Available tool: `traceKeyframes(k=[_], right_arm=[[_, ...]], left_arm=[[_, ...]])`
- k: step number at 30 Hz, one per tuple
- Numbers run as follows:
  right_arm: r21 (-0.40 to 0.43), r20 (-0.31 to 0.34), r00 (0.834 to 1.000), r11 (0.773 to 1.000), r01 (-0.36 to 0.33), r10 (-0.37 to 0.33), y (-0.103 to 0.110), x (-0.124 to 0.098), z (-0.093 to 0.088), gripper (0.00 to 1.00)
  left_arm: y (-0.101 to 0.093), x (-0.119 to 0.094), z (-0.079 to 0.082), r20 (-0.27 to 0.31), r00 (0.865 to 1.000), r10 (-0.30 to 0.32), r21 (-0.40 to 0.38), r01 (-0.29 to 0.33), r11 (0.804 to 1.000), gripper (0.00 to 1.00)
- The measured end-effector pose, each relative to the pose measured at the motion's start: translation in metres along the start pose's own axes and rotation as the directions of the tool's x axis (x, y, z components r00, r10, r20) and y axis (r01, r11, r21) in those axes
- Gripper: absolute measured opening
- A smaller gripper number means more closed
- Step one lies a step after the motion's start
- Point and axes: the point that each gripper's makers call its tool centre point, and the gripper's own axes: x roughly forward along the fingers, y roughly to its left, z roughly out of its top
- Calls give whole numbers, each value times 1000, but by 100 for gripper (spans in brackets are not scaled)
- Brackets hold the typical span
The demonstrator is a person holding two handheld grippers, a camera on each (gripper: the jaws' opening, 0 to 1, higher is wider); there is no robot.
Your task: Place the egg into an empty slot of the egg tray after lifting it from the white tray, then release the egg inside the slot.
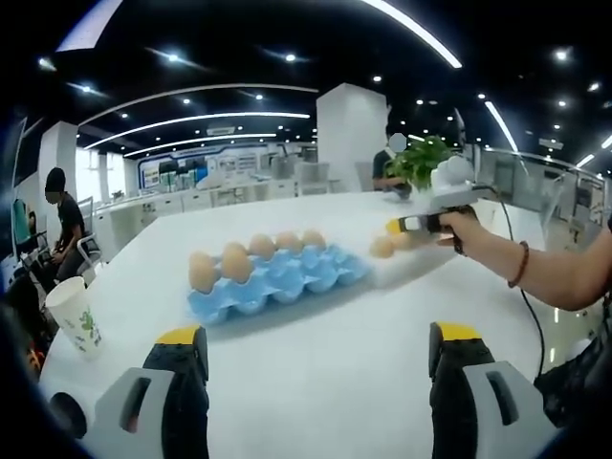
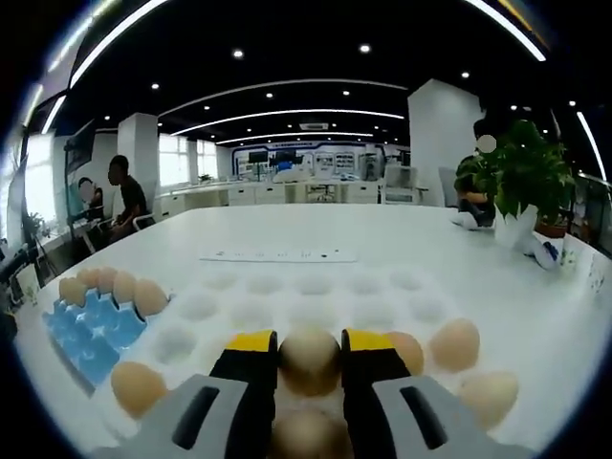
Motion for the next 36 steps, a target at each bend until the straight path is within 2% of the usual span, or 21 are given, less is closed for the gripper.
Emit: traceKeyframes(k=[7,10,21,36], right_arm=[[-24,49,999,1000,-19,20,10,-6,24,26],[-26,53,998,999,-27,28,13,-7,27,26],[-28,45,996,997,-72,73,33,-5,28,26],[-56,34,985,984,-167,169,86,2,28,27]], left_arm=[[-2,4,2,-1,1000,-8,6,8,1000,98],[-3,4,3,-1,1000,-10,9,10,1000,98],[-2,1,4,3,1000,-7,8,7,1000,98],[-1,0,5,5,1000,-6,15,6,1000,98]])
